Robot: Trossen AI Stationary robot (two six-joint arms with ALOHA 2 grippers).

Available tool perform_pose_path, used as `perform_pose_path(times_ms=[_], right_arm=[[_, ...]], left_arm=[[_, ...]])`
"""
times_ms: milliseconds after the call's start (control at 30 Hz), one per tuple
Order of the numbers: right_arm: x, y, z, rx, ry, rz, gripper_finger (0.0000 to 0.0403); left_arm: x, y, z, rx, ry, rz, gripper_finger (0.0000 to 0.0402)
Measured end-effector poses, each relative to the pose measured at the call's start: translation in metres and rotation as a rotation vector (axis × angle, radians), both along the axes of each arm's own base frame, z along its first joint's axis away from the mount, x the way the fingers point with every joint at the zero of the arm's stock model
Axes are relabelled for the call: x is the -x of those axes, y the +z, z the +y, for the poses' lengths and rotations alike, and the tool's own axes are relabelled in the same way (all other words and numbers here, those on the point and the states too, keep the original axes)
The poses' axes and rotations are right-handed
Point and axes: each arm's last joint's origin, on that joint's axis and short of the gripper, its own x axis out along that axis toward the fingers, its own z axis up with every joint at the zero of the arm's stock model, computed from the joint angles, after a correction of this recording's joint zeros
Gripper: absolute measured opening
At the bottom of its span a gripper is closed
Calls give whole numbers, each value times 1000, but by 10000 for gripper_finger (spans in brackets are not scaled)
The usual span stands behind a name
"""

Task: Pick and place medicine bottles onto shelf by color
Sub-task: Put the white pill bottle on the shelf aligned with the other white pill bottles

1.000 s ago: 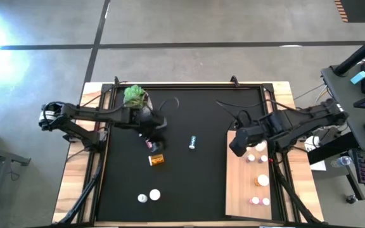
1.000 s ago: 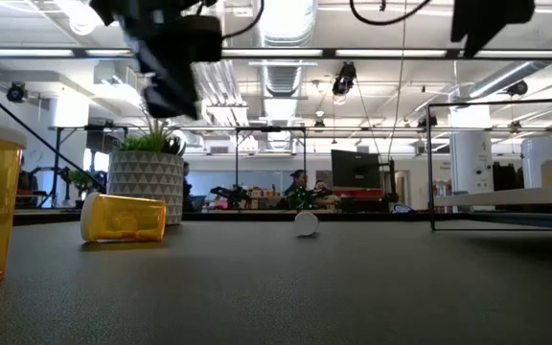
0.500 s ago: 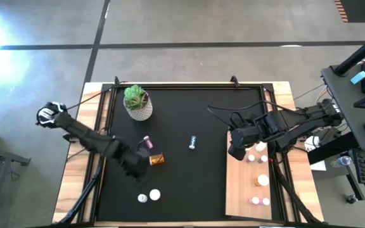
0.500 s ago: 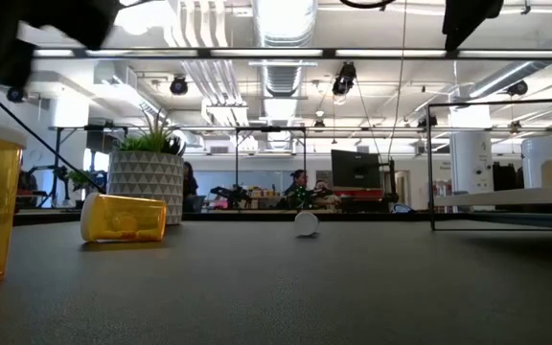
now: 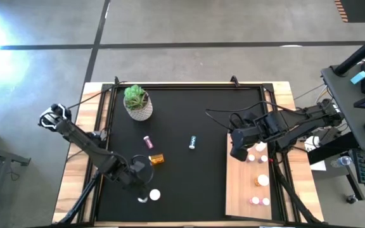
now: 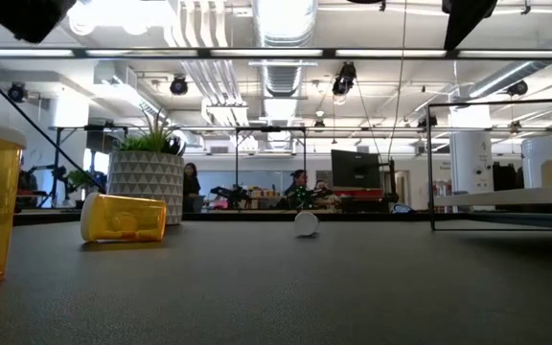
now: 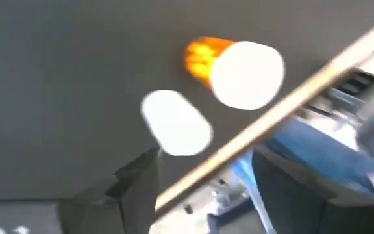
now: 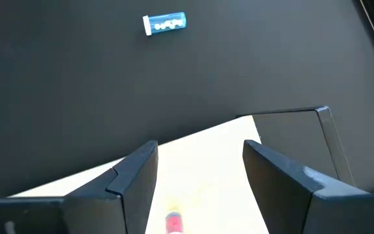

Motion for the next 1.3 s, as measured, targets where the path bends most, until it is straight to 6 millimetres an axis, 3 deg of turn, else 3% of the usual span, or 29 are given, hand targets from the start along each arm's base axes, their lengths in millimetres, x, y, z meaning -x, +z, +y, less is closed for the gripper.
perform_pose_path(times_ms=[233, 567, 733, 1033, 1300], right_arm=[[0, 0, 0, 7, 18, 6, 217], [0, 0, 0, 6, 16, 6, 217], [0, 0, 0, 6, 16, 6, 217], [0, 0, 0, 10, 26, 8, 217], [0, 0, 0, 14, 37, 11, 217]], left_arm=[[-11, -21, -22, -34, -79, -11, 249], [-19, -44, -29, -77, -88, 41, 248], [-18, -45, -29, -70, -54, 63, 217], [-18, -45, -29, -66, -45, 72, 110], [-5, -37, -6, -183, -13, 209, 118]])
